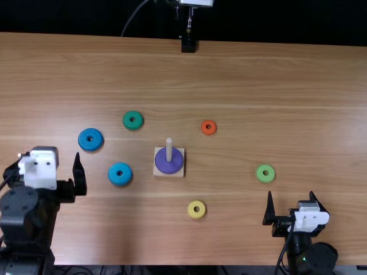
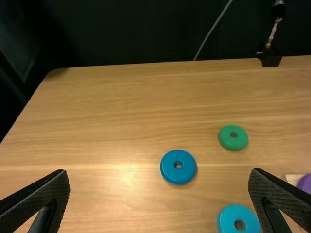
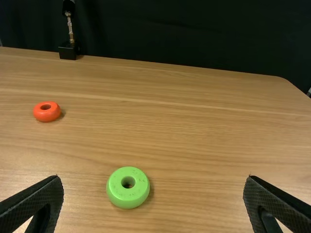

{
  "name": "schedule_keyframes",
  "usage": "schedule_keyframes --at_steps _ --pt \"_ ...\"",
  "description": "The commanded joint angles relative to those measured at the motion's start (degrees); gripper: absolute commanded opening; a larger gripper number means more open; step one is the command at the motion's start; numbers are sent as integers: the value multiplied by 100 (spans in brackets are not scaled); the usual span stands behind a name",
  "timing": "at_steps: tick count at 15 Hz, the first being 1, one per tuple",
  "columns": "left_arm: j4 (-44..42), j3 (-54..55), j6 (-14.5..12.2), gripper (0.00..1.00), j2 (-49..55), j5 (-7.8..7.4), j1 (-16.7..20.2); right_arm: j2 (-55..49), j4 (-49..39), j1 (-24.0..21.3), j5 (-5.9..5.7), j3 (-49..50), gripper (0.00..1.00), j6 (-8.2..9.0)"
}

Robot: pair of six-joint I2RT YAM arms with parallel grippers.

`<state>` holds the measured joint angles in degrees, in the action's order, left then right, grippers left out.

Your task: Build the Hanoi tower: stack the rings onto the peg from bottom to top in this color order: purple, dark blue, light blue, dark green, light green, yellow, orange.

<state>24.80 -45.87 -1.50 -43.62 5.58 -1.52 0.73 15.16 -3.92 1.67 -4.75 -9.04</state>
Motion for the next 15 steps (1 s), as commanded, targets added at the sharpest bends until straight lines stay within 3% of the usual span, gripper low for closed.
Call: schedule_keyframes --at_steps 1,4,7,8,10,11,15 --pt "-12 -406 -30 100 -560 1 -33 -73 315 -65 -51 396 100 39" --pt "231 -1109 -19 100 -1800 -10 11 -73 315 -65 -51 396 100 39" --pt "1243 -2075 -30 100 -3223 -126 11 -73 315 -65 -51 396 100 39" --pt "1412 -2286 -30 100 -3663 -379 20 -73 315 -65 -51 396 100 39" --pt "1475 -2541 34 100 -4401 -1265 222 -73 315 -65 -51 396 100 39" --pt "1475 -2664 23 100 -4665 -1381 293 -73 315 -65 -51 396 100 39" --pt "1475 -3007 2 100 -5517 -1371 345 -73 315 -65 -51 396 100 39"
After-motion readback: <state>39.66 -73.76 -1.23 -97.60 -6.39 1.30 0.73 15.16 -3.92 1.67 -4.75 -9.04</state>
